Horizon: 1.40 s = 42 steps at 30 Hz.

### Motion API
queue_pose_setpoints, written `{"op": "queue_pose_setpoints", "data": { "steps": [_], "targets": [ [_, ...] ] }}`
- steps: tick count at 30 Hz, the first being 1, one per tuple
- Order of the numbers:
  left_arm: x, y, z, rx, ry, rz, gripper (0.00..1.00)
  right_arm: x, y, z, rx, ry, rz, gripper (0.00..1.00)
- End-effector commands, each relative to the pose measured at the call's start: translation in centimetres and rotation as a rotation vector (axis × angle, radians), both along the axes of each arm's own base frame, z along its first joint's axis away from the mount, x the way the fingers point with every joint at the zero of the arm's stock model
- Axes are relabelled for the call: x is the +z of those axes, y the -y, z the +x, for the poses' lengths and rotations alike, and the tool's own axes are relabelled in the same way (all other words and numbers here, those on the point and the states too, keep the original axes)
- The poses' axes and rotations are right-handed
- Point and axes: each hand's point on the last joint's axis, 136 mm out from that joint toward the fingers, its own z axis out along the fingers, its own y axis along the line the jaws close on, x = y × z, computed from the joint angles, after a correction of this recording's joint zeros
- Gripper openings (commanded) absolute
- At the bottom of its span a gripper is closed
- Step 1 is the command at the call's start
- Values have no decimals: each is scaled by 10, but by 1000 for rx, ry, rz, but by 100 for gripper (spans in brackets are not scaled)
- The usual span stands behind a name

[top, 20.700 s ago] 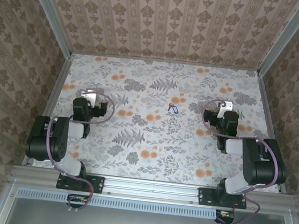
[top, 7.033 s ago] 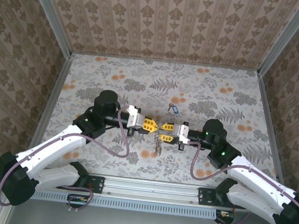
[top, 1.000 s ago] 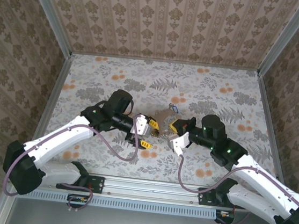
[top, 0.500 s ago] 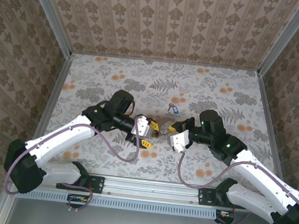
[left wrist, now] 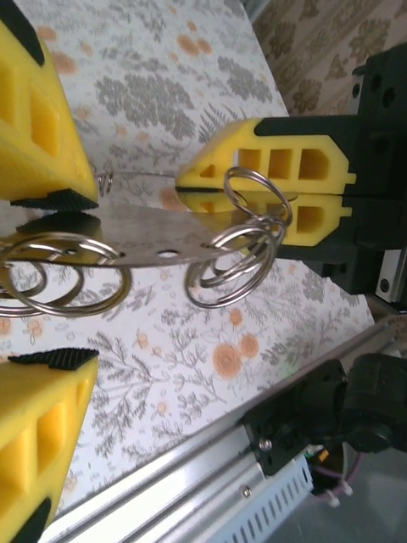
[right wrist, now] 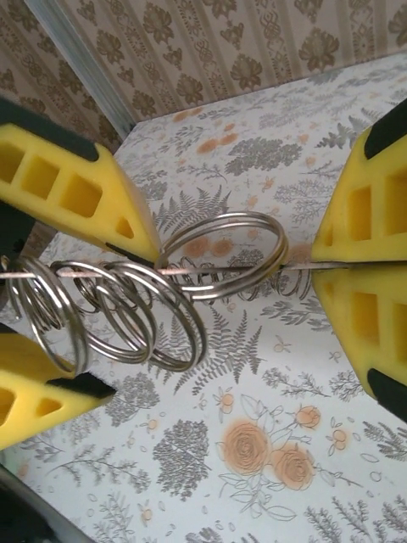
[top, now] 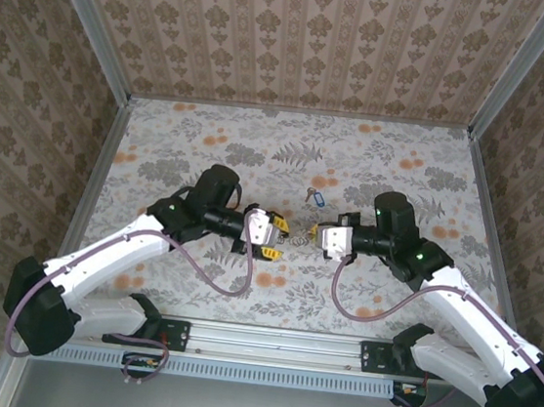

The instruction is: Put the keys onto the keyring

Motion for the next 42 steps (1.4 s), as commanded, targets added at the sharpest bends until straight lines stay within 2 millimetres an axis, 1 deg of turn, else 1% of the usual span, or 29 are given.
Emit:
{"op": "queue_pose_setpoints", "data": {
  "steps": [1,3,5,7,15,18,24,26,27,29,31,33,35,38,40,42],
  "targets": [
    [-2,-3,5,54,17,-2,41,30,-6,4,17,13,115,0],
    [0,-2,9,78,32,-17,35,29,-6,5,13,-3,127,0],
    [4,0,13,101,51,-38,33,29,-6,6,13,-17,143,0],
    [8,0,11,90,66,-56,32,30,-7,7,11,-30,163,0],
    [20,1,9,89,118,-89,23,24,-8,16,-13,-94,178,0],
    [19,0,7,86,121,-91,19,19,-7,20,-32,-135,178,0],
    [18,0,6,83,123,-79,7,15,-9,20,-23,-194,188,0],
    [19,0,7,92,121,-73,1,13,-9,21,-29,-209,183,5],
    [20,1,8,97,115,-73,0,13,-9,21,-35,-217,183,13],
    [18,0,16,146,109,-59,0,12,-9,21,-43,-233,184,26],
    [19,1,21,178,102,-53,0,12,-8,21,-51,-252,185,32],
    [17,-1,28,220,100,-39,0,11,-6,21,-69,-268,174,41],
    [16,-3,34,258,107,-28,0,11,-2,21,-89,-281,163,48],
    [12,-7,44,316,122,6,0,13,4,18,-121,-308,150,54],
    [7,-9,47,331,139,44,0,16,7,17,-155,-353,143,55],
    [-1,-11,49,328,164,102,0,24,11,25,-238,-433,148,55]
  ]
}}
